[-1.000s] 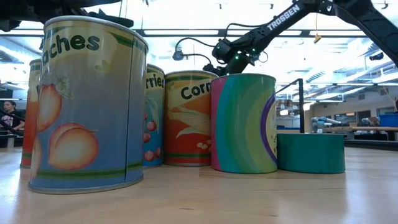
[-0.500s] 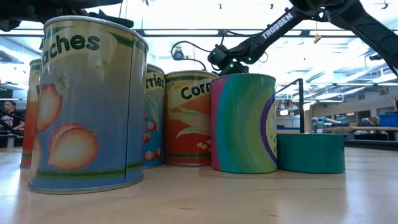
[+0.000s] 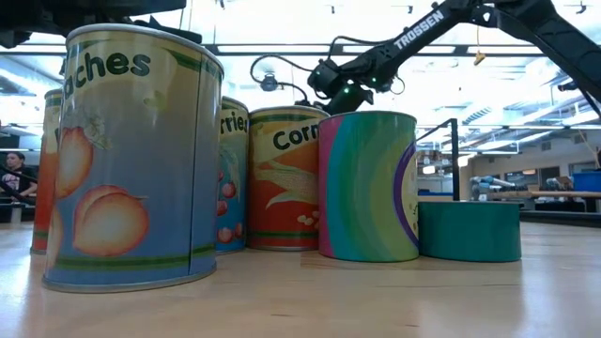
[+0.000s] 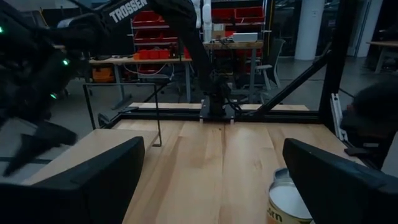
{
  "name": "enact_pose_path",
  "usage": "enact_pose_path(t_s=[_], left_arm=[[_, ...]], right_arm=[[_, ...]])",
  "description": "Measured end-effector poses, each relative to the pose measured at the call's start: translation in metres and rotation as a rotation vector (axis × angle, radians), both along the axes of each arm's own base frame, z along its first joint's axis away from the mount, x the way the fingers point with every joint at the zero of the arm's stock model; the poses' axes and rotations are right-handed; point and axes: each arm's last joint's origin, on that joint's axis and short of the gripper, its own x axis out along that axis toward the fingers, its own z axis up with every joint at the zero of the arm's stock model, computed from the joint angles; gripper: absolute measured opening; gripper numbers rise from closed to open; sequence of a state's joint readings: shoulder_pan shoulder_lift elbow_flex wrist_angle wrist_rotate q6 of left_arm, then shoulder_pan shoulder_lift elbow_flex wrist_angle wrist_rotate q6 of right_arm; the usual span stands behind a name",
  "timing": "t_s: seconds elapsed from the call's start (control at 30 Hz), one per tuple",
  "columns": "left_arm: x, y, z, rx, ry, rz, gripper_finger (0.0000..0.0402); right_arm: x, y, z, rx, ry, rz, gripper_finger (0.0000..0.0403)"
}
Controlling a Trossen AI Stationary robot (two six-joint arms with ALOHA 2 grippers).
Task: Pick and place cans onto a shelf
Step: Put the canned oranges on the shelf
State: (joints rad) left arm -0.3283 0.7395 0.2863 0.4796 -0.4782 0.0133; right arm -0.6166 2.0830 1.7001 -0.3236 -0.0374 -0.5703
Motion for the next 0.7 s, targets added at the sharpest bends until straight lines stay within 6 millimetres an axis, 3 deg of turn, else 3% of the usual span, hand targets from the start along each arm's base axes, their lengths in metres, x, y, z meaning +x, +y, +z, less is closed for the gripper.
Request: enact_pose_path(t_s=[0.17,0.7], left_arm=[[0.0,0.001,0.0,-0.001,0.0,0.005,0.0389],[0.0,0.001,-0.001,0.0,0.006,0.007,0.0389]], right_arm=[[0.002,-0.013,0.013,-0.055,-0.125,-0.042,0.0374],[0.008,-0.014,-0.005,0.031,-0.141,0.036,0.0374]])
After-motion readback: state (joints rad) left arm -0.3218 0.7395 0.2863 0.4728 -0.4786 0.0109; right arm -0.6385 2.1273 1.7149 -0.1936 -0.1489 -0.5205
